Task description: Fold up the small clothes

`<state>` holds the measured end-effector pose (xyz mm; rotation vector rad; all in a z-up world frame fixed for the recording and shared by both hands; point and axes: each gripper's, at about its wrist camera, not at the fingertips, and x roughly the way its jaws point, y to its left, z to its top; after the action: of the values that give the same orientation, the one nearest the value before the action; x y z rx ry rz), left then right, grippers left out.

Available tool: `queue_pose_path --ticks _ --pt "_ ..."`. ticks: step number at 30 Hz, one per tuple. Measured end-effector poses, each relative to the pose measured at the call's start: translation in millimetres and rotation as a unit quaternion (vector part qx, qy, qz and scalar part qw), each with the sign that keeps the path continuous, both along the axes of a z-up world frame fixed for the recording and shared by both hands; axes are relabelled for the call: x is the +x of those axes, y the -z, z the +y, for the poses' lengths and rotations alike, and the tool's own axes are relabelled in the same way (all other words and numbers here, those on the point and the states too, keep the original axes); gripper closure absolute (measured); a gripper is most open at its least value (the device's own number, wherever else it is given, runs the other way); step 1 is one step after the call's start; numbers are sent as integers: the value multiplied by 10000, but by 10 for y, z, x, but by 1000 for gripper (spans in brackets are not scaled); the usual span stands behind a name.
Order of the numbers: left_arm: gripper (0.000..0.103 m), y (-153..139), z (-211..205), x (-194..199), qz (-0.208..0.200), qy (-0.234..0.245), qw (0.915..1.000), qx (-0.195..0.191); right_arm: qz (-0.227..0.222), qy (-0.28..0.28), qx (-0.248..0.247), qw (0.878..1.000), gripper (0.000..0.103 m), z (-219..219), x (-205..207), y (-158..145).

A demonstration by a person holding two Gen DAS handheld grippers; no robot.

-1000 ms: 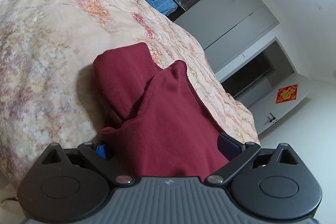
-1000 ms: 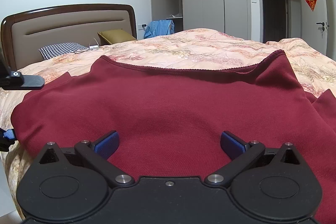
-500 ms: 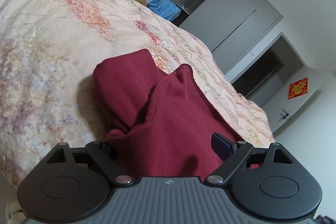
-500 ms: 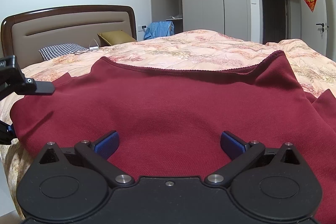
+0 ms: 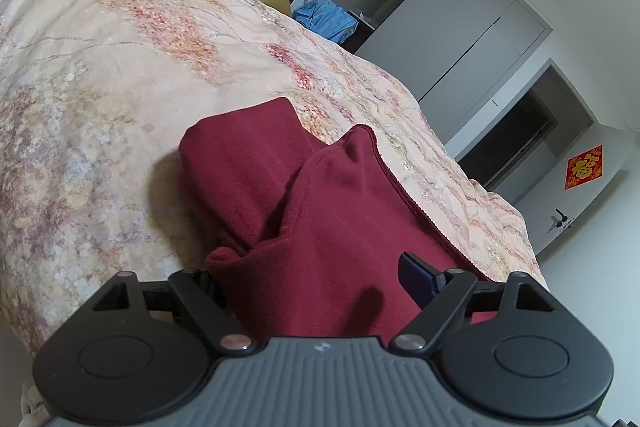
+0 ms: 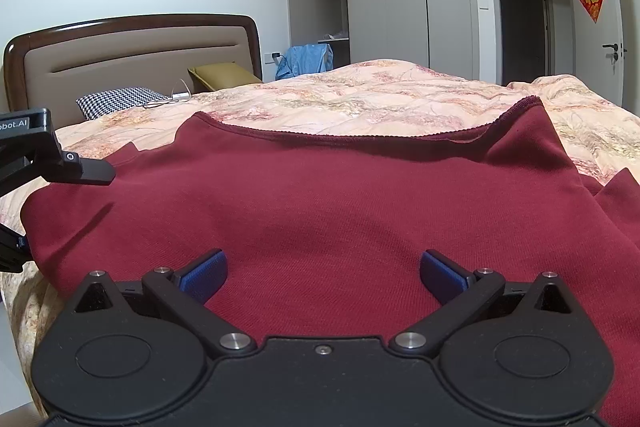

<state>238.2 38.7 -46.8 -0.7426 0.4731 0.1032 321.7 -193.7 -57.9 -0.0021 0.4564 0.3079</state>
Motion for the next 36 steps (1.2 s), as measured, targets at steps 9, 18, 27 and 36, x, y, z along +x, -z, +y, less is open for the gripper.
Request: queue_pose_path --ticks 9,18,27,36 --pt "22 21 20 -43 2 0 10000 -33 -8 -3 14 10000 0 1 0 2" --pt "22 75 39 -128 -98 10 9999 -86 -29 -6 38 10000 0 -20 -7 6" --pt "25 186 165 -217 -454 -84 9969 -644 -55 -7 53 10000 0 -21 -25 6" --pt "74 87 129 -76 -207 -272 9992 -214 100 -81 285 9995 0 -115 -33 -99"
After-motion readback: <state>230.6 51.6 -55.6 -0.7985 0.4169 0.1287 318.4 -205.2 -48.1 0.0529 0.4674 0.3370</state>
